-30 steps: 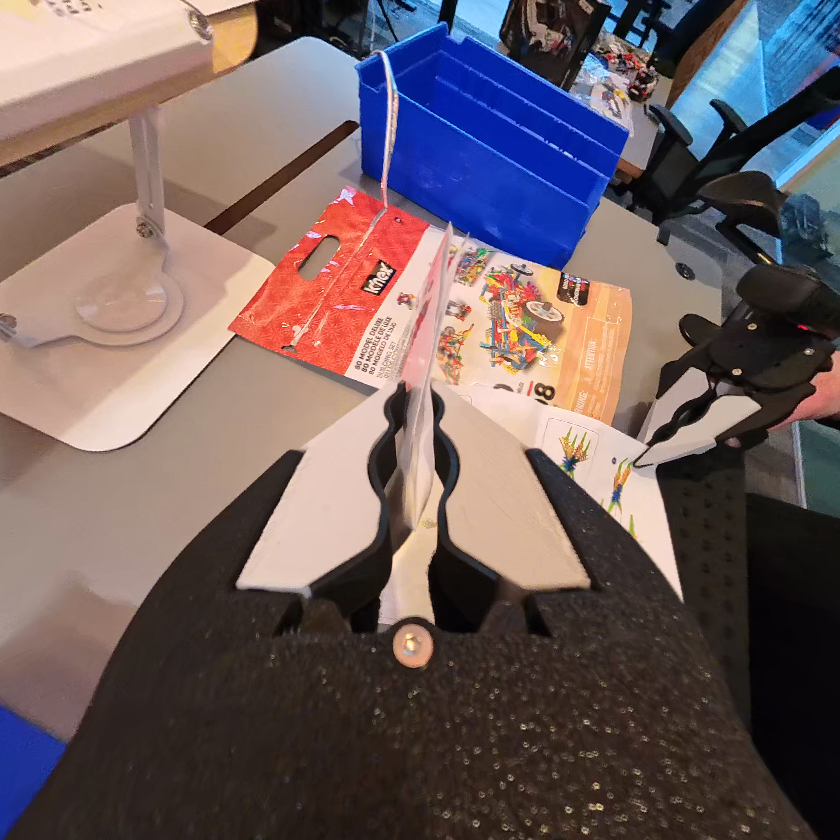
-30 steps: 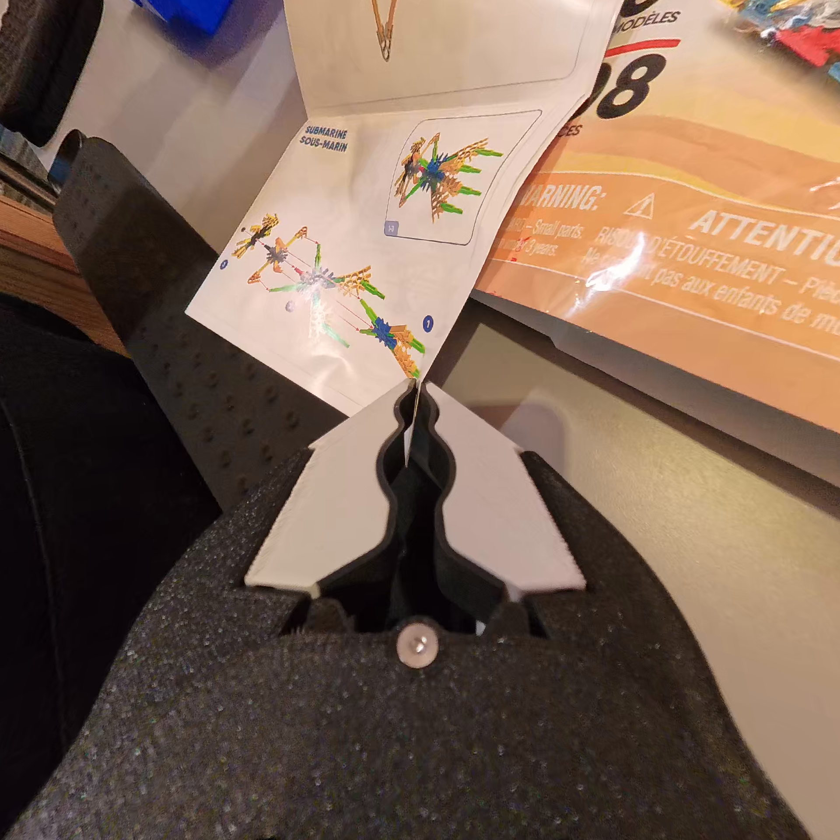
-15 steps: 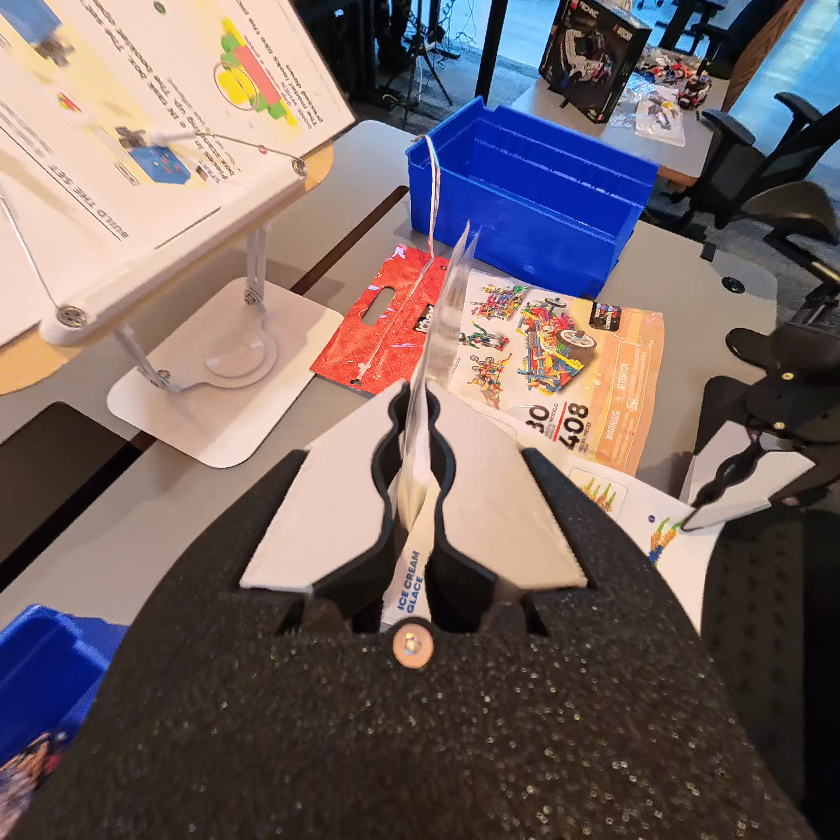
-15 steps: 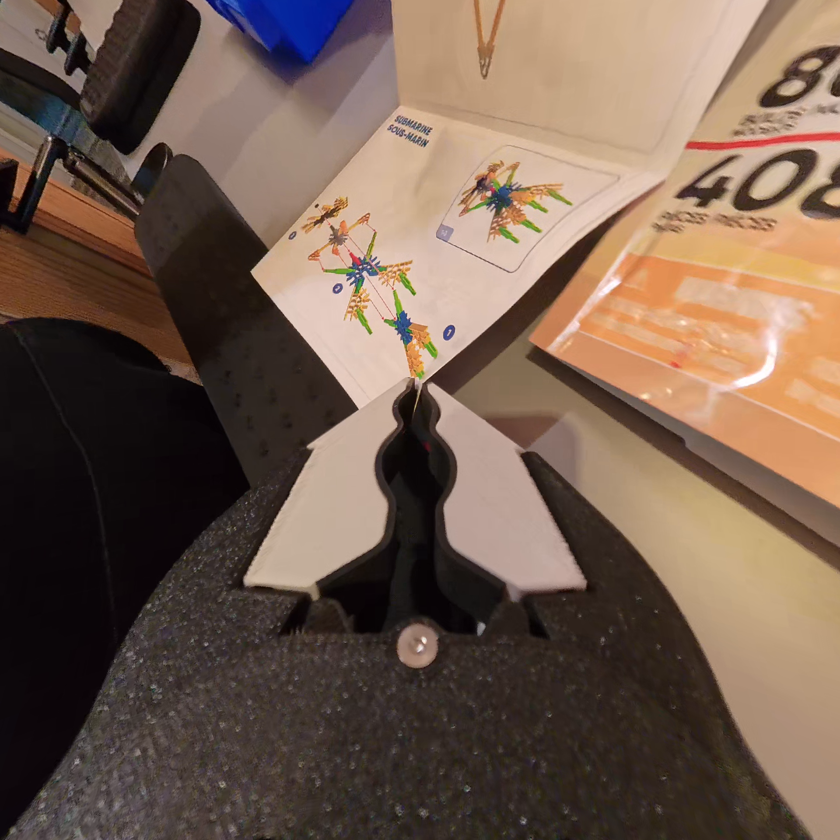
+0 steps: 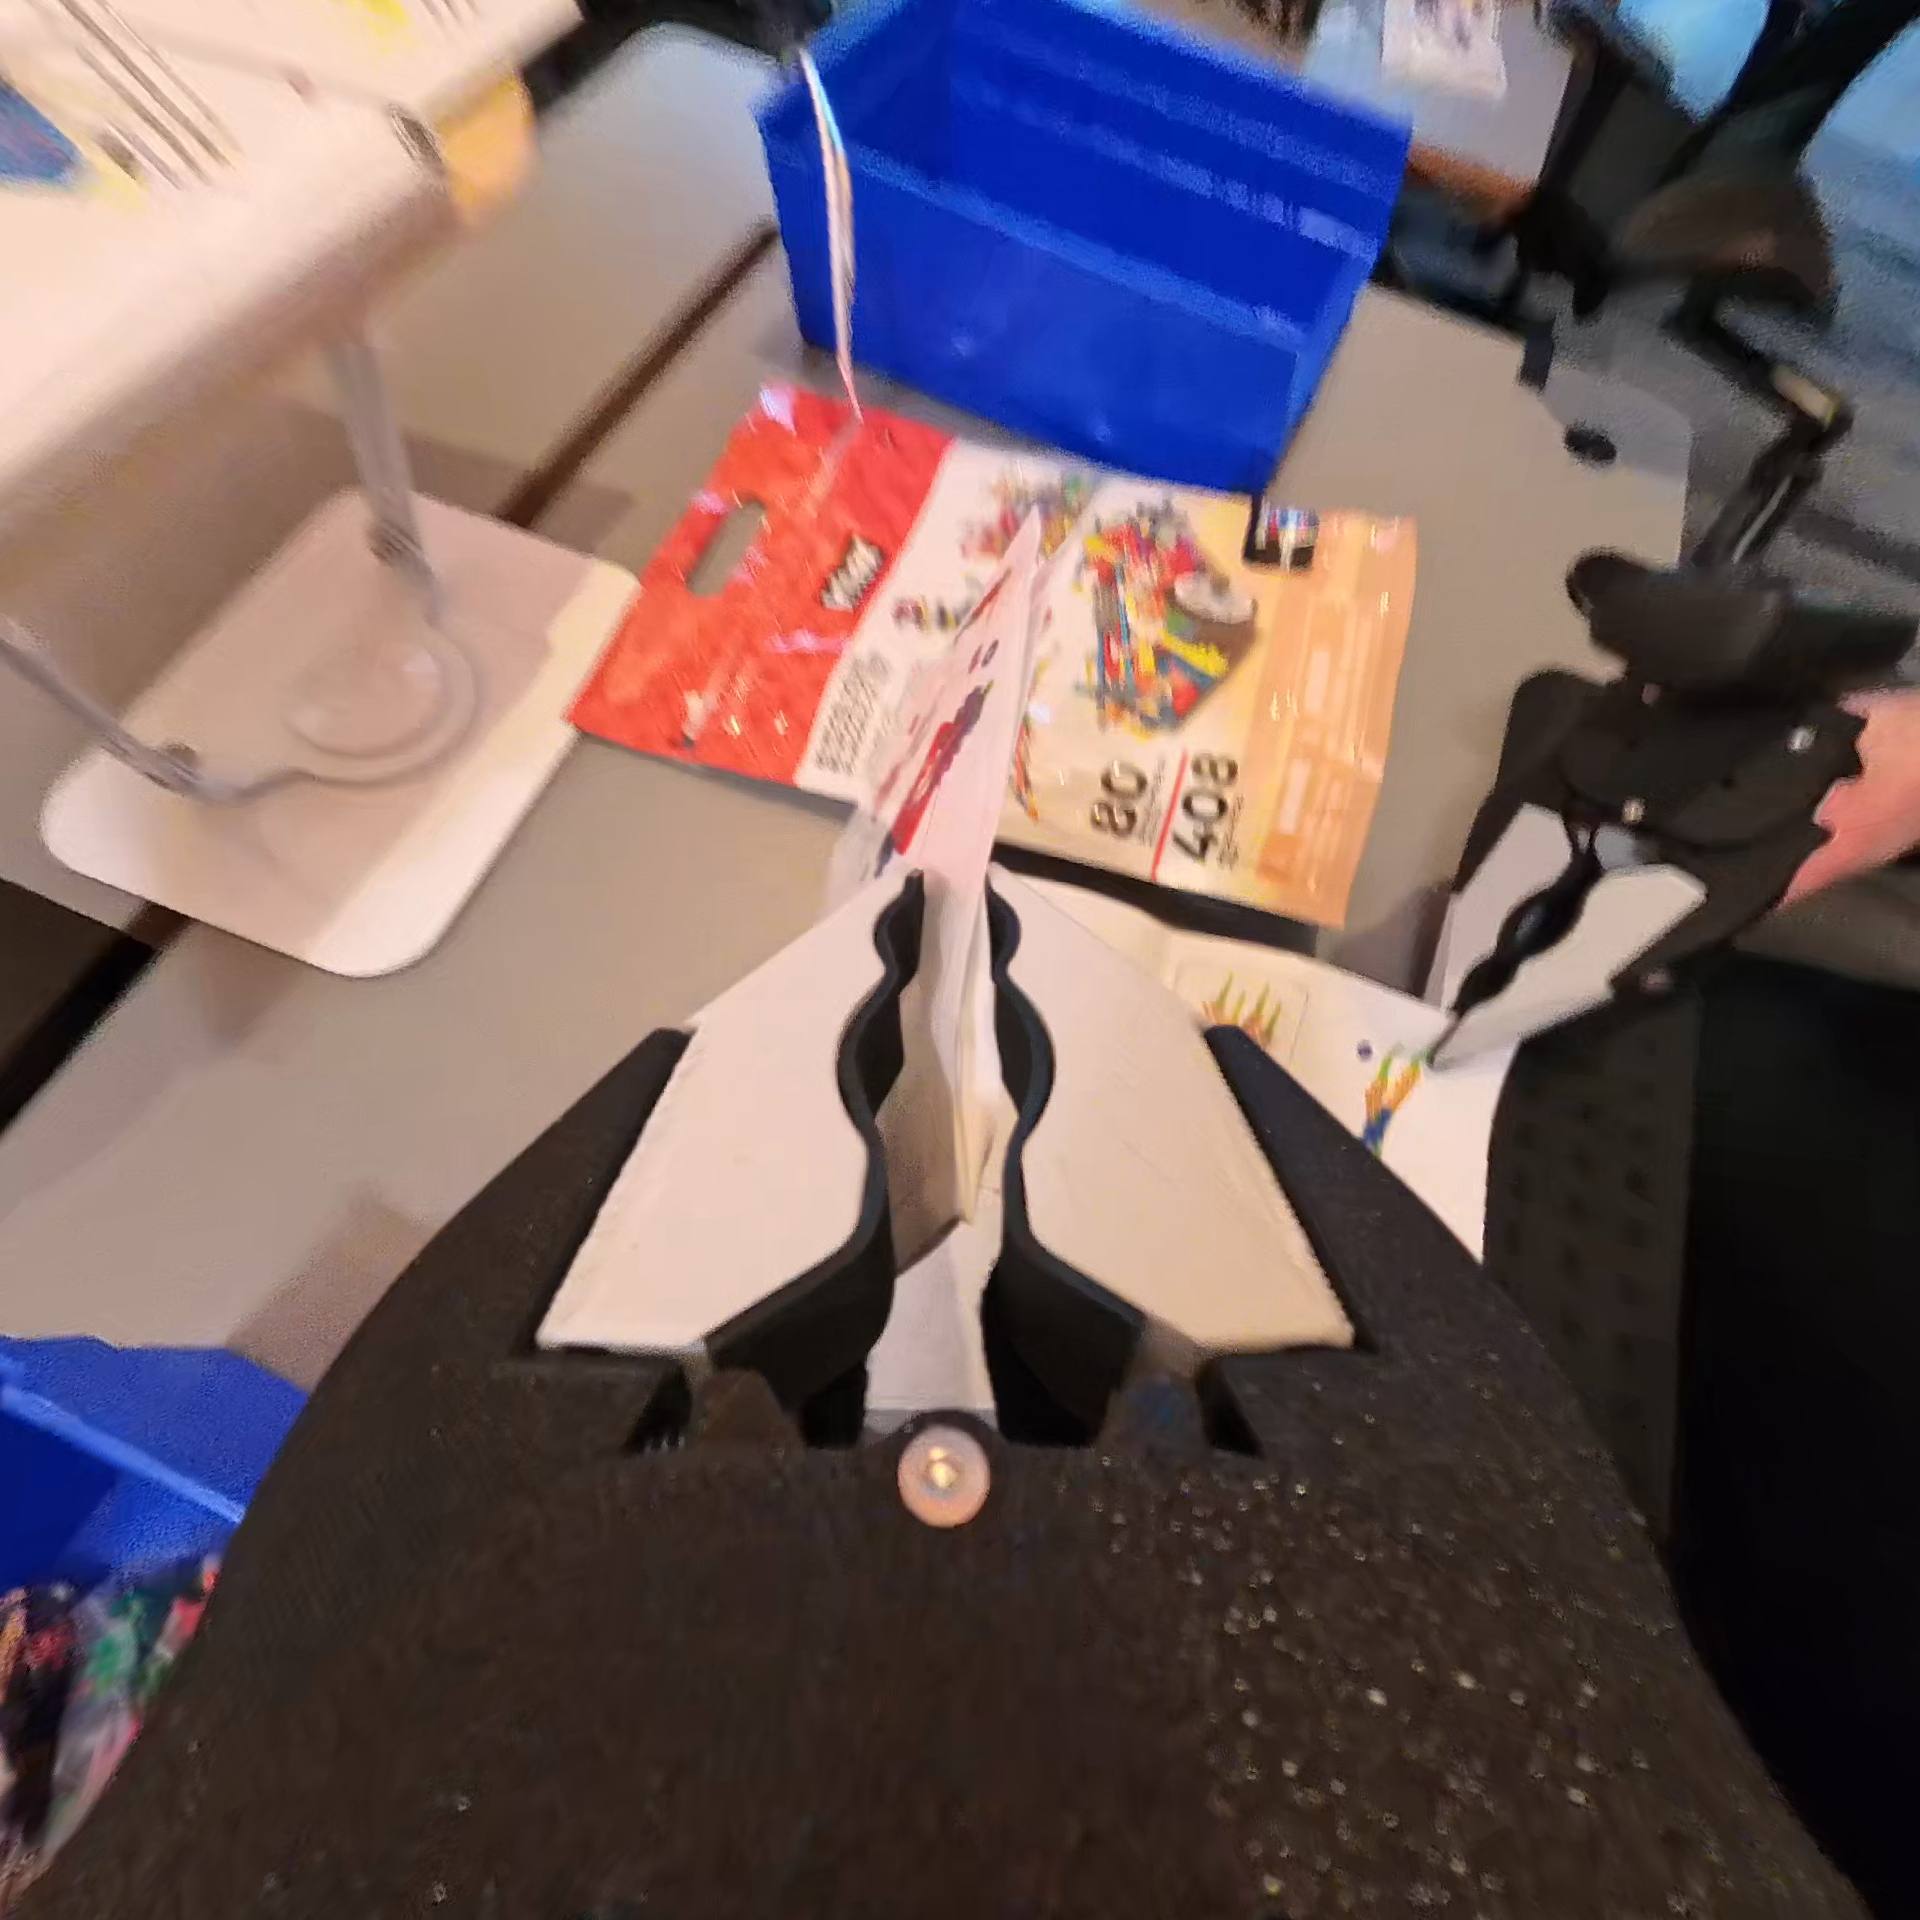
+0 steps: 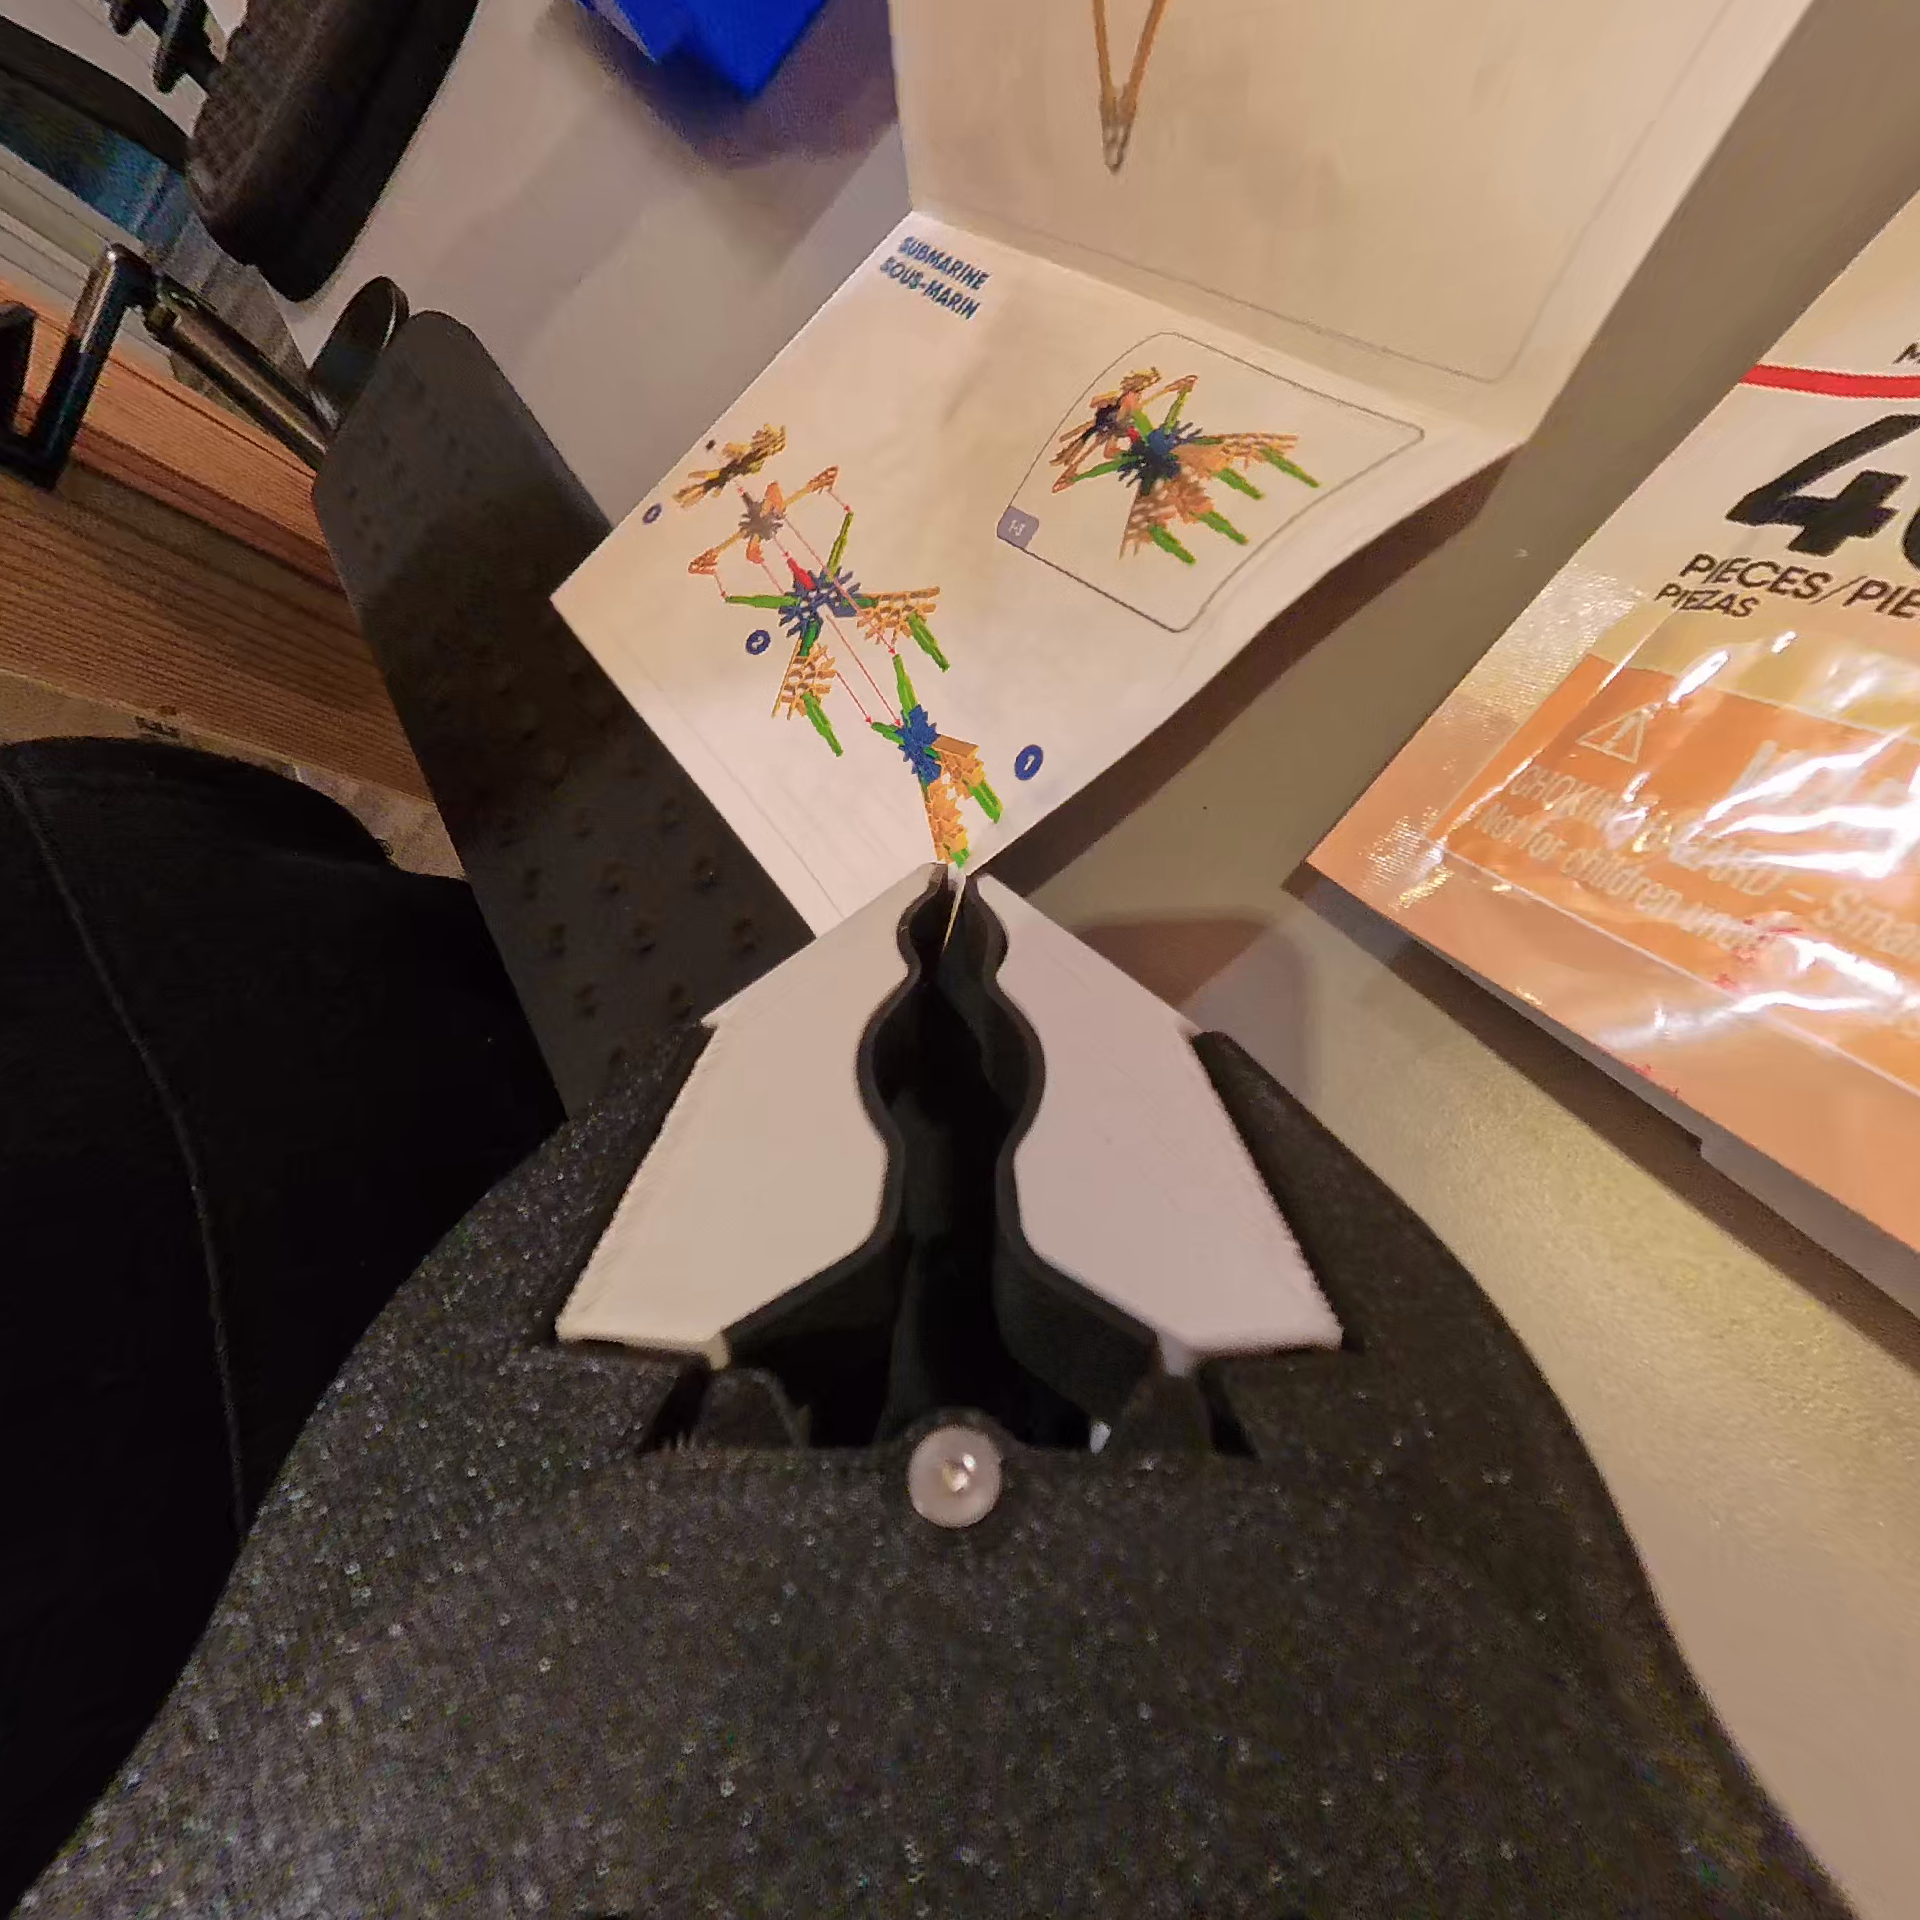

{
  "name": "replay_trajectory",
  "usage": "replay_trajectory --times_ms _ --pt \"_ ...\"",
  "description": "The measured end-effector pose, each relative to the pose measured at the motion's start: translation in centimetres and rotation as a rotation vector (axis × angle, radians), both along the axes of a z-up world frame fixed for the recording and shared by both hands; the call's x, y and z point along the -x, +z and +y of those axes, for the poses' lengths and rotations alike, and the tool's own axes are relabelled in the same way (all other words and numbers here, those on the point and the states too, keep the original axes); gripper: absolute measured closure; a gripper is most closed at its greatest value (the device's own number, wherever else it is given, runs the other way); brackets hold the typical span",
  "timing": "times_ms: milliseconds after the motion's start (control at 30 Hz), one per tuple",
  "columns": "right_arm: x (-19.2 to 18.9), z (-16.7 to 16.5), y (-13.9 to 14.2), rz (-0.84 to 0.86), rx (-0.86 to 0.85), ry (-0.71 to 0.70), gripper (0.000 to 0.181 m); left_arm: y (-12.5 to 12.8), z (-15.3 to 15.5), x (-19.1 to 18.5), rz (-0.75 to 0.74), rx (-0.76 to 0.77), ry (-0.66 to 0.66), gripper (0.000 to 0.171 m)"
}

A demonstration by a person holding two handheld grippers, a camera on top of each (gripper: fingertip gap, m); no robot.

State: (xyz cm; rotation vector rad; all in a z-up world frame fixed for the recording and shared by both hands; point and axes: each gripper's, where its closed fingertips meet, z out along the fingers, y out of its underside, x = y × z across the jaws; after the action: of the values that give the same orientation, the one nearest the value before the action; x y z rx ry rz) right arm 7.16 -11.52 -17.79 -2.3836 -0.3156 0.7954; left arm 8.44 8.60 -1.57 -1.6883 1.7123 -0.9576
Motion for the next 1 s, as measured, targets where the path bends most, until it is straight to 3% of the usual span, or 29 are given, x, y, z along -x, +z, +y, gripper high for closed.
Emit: replay_trajectory --times_ms 67,200,333,467,567,667,733,833,1000 --pt "0.0 0.0 0.0 0.001 0.000 0.000 0.181 -2.2 -0.2 0.9 0.074 -0.057 0.000 0.165" --pt "0.0 -0.1 0.0 0.009 0.002 0.001 0.181 -4.5 -1.7 1.4 0.117 -0.004 -0.016 0.160" --pt "-0.6 -0.2 0.2 0.013 0.001 -0.011 0.181 -7.8 -5.1 1.9 0.195 0.004 -0.033 0.148" --pt "-1.5 -0.7 0.6 0.056 0.009 -0.027 0.181 -14.0 -7.0 5.0 0.368 -0.121 0.004 0.143" --pt "-1.5 -1.1 0.6 0.093 0.025 -0.019 0.181 -18.5 -8.4 6.7 0.424 -0.040 0.074 0.133" --pt "-1.4 -1.2 0.8 0.103 0.028 -0.006 0.181 -18.1 -8.4 6.6 0.325 0.069 0.150 0.136" --pt "-1.2 -1.3 1.2 0.124 0.030 0.007 0.181 -17.6 -9.0 6.6 0.300 0.149 0.152 0.128" --pt "-0.9 -1.3 1.7 0.154 0.031 0.023 0.181 -17.9 -9.5 7.5 0.320 0.157 0.129 0.126" --pt "-0.2 -1.2 4.7 0.354 0.007 0.031 0.181 -17.7 -10.5 8.2 0.309 0.213 0.107 0.132"
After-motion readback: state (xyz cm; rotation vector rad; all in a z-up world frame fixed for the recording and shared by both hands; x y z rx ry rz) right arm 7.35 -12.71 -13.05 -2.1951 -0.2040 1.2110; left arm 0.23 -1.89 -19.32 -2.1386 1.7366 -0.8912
